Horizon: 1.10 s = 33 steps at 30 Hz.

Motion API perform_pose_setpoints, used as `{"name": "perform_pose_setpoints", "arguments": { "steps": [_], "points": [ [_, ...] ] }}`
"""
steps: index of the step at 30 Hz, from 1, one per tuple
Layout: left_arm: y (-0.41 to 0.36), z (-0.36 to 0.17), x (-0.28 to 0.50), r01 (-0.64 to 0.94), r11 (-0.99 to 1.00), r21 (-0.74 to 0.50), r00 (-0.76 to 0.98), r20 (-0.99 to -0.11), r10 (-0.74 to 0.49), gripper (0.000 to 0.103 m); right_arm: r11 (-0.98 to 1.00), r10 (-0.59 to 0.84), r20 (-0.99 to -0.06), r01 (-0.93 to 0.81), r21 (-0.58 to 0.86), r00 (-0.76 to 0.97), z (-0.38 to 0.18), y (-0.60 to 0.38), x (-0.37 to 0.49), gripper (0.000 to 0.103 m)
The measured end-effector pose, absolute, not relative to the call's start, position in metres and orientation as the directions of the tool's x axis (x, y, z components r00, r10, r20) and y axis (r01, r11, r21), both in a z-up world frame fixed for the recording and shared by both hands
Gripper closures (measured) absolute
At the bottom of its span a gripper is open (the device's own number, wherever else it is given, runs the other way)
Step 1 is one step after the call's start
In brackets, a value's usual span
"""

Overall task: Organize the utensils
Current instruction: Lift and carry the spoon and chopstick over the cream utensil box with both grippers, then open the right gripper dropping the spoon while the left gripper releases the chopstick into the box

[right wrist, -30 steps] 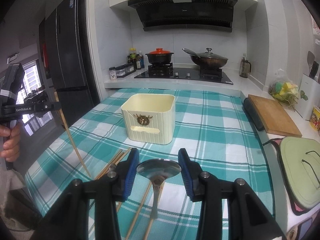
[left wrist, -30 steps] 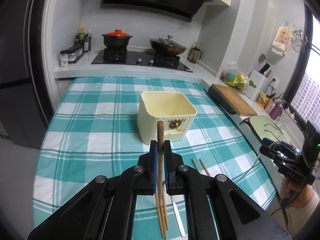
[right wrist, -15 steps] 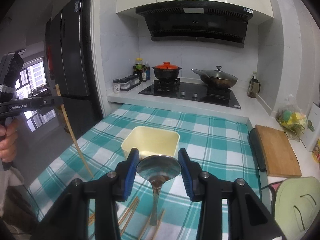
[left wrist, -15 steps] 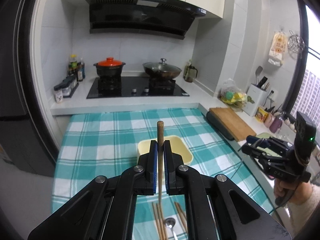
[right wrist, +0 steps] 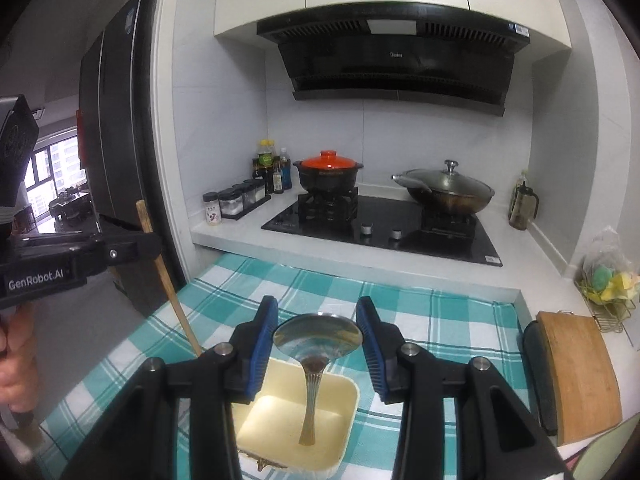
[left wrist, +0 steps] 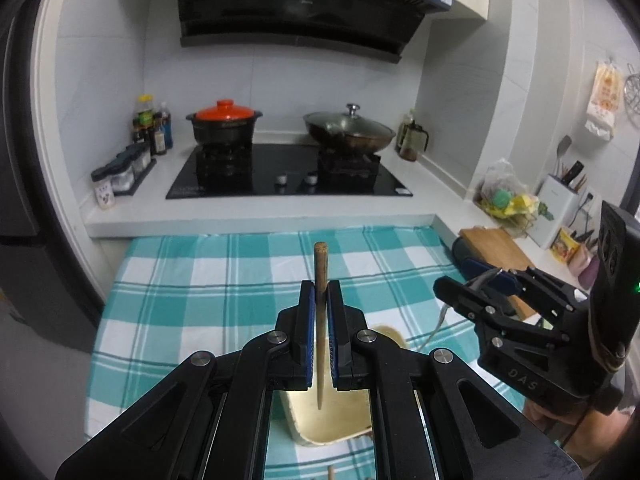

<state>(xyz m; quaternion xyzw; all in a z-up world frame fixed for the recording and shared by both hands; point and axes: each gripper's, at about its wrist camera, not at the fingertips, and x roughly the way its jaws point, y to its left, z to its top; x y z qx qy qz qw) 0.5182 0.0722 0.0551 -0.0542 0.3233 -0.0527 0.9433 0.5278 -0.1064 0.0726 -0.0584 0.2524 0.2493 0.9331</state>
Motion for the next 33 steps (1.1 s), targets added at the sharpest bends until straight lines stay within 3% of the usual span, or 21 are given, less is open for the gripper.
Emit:
{"name": "perform_pose_setpoints", "arguments": {
  "steps": [9, 19, 20, 23, 28, 33],
  "points": [
    [0.067, -0.013, 0.555, 0.04, 0.991, -0.125, 0.715, -0.689, -0.116, 0.099, 0.904, 0.379, -0.63, -0.416, 0.096, 0.678, -0.005, -0.103, 0.596, 0.062],
    [0.071, -0.03, 0.579, -0.011, 0.993, -0.121, 0.699, -0.711, -0.079, 0.098, 0.922, 0.362, -0.685, -0.351, 0.163, 0.632, -0.035, -0.113, 0.625, 0.062],
    [0.071, -0.031, 0.581, -0.019, 0.993, -0.117, 0.694, -0.716, -0.071, 0.095, 0.923, 0.362, -0.691, -0.346, 0.17, 0.625, -0.037, -0.113, 0.627, 0.061],
    [0.073, -0.034, 0.582, -0.044, 0.992, -0.118, 0.68, -0.731, -0.057, 0.072, 0.926, 0.354, -0.71, -0.336, 0.174, 0.609, -0.042, -0.112, 0.633, 0.057],
    [0.09, -0.018, 0.542, -0.048, 0.991, -0.125, 0.688, -0.723, -0.058, 0.068, 0.931, 0.343, -0.697, -0.329, 0.16, 0.63, -0.022, -0.115, 0.62, 0.055],
    [0.106, -0.006, 0.442, 0.029, 0.999, -0.017, 0.693, -0.72, -0.032, 0.045, 0.906, 0.402, -0.634, -0.386, 0.172, 0.661, 0.032, -0.146, 0.565, 0.053]
  ]
}}
